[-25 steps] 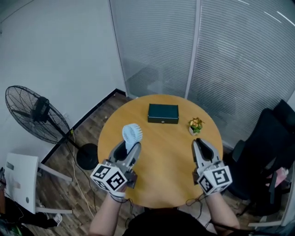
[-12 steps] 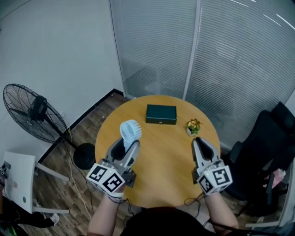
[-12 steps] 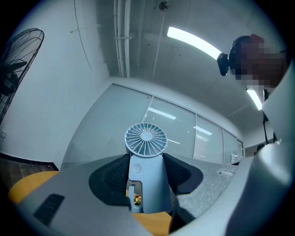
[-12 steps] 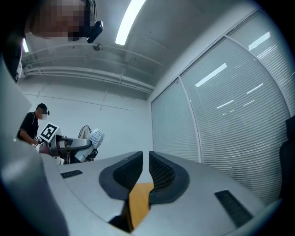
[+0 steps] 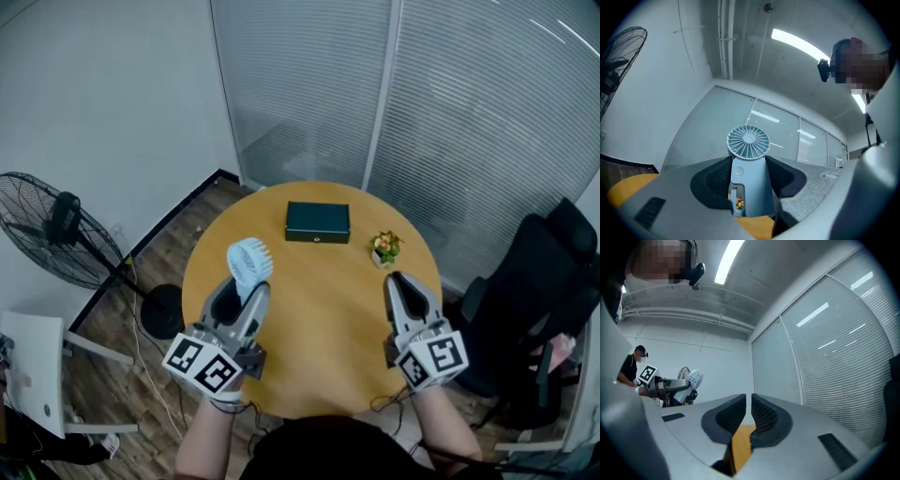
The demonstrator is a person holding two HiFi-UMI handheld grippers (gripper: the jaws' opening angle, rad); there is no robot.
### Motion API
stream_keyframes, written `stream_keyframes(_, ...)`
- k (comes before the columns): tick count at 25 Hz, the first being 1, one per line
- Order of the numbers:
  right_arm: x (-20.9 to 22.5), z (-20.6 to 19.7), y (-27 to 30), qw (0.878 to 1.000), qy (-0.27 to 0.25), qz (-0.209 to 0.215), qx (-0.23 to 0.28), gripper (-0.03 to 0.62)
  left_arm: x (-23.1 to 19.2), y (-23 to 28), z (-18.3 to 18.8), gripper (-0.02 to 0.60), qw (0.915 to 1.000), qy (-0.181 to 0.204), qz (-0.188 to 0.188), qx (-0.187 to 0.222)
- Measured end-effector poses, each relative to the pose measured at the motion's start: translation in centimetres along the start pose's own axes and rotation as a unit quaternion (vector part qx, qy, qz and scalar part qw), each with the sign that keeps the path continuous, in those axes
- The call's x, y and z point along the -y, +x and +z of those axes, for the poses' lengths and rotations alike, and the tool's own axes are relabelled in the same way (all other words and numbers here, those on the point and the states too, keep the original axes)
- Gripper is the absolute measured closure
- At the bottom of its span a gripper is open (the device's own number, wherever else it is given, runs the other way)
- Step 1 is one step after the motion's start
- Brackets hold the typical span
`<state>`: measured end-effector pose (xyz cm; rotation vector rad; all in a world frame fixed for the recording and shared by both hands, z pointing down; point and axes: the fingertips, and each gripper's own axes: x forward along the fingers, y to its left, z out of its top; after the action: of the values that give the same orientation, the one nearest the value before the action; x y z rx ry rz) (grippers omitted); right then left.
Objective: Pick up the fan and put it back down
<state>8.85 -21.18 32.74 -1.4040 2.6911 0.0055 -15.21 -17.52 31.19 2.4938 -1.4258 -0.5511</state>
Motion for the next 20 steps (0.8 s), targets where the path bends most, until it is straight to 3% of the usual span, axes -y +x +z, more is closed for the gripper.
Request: stream_keyframes(20,1.3,-1.6,1.1,1.0,0.0,-0.007,-0.018,0.565,-0.4,1.4,-1.1,0.365,0.9999,0.004,-0.006,-0.013)
